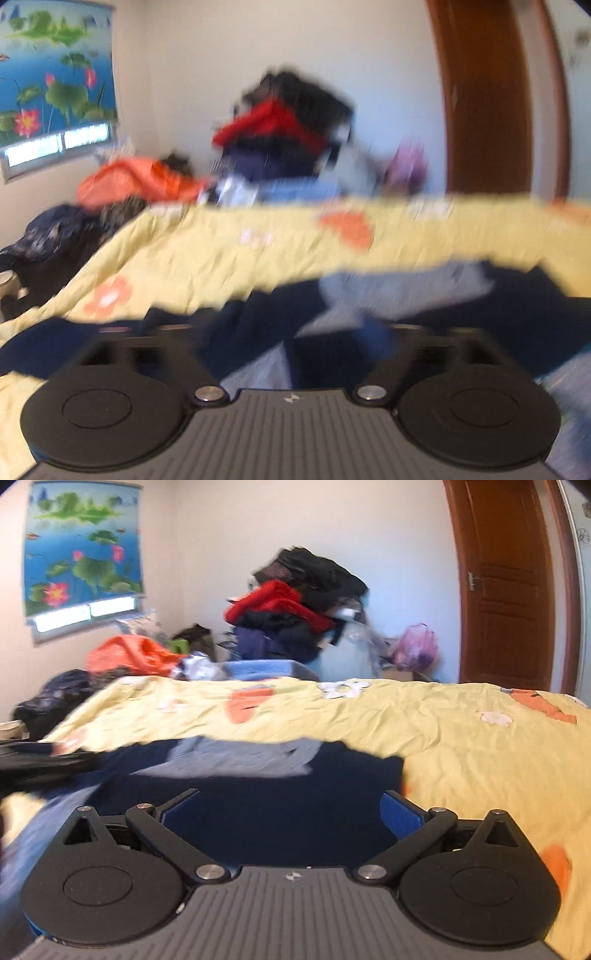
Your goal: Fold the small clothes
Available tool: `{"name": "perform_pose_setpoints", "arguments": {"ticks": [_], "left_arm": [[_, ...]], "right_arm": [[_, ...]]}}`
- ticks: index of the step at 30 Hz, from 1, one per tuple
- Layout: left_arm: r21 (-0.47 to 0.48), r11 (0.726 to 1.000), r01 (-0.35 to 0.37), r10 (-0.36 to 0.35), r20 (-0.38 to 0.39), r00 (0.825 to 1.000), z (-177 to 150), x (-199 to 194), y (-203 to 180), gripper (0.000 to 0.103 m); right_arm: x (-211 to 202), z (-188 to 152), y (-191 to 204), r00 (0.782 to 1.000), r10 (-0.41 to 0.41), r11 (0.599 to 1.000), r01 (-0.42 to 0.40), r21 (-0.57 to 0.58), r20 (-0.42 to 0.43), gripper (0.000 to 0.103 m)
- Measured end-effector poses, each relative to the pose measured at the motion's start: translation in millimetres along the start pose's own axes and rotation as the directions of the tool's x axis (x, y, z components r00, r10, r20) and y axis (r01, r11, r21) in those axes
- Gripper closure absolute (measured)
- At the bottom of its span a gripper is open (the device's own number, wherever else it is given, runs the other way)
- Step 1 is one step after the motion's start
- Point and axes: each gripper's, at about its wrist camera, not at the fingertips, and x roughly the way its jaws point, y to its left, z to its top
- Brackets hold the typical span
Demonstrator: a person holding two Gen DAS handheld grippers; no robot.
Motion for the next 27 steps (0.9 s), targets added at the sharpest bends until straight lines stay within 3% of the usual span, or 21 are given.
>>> {"name": "perform_pose_setpoints", "arguments": {"ticks": [3, 7, 9, 10, 15, 17, 19, 21, 23, 25, 27], "left_arm": [[0.019, 0.995, 0.101, -0.099, -0.062, 0.993, -1.7, 15.7, -13.7, 0.006], [-0.034, 0.988, 0.154, -0.157, -0.228, 0.961, -13.6, 57.7, -22.6, 0.007], [-0.084, 0.985, 0.148, -0.168, -0.31, 0.936, -25.0, 77.2, -19.0, 0.006], [-0.094, 0.984, 0.152, -0.173, -0.288, 0.942, -28.3, 76.4, -14.6, 0.006], [-0.09, 0.982, 0.164, -0.185, -0.322, 0.928, -28.7, 90.3, -6.4, 0.0], [-0.093, 0.986, 0.141, -0.163, -0.306, 0.938, -24.0, 82.1, 3.1, 0.002], [-0.117, 0.986, 0.116, -0.141, -0.231, 0.963, -16.5, 58.0, 24.8, 0.002], [-0.188, 0.975, 0.116, -0.145, -0.151, 0.978, -13.5, 36.2, 62.9, 0.002], [-0.275, 0.96, 0.058, -0.096, -0.129, 0.987, -11.6, 24.6, 110.7, 0.002], [-0.39, 0.92, -0.032, -0.023, -0.136, 0.99, -11.9, 19.6, 167.7, 0.002], [-0.509, 0.85, -0.135, 0.061, -0.159, 0.985, -16.1, 16.0, 225.6, 0.002]], "right_arm": [[50.1, 17.4, -6.6, 0.994, 0.014, 1.0, -0.011, 0.022, -0.112, 0.003], [96.5, 10.0, -7.5, 0.967, -0.006, 0.999, 0.014, 0.03, -0.256, 0.003], [96.7, -5.3, 0.2, 0.972, -0.048, 0.998, 0.038, -0.048, -0.23, 0.0], [93.9, -11.5, 3.8, 0.975, -0.05, 0.997, 0.035, -0.073, -0.216, 0.0], [93.1, -12.9, 2.4, 0.976, -0.05, 0.997, 0.035, -0.074, -0.212, 0.0], [92.0, -12.1, 1.2, 0.976, -0.048, 0.997, 0.033, -0.072, -0.211, 0.0], [90.5, -10.7, -1.1, 0.977, -0.039, 0.997, 0.026, -0.067, -0.208, 0.0], [89.0, -11.1, -2.0, 0.978, -0.034, 0.998, 0.021, -0.064, -0.206, 0.0], [88.9, -11.5, -1.1, 0.978, -0.034, 0.998, 0.021, -0.064, -0.205, 0.0], [89.6, -11.6, 0.8, 0.978, -0.04, 0.997, 0.026, -0.072, -0.207, 0.0], [90.3, -11.7, 0.8, 0.978, -0.041, 0.997, 0.026, -0.074, -0.207, 0.0]]}}
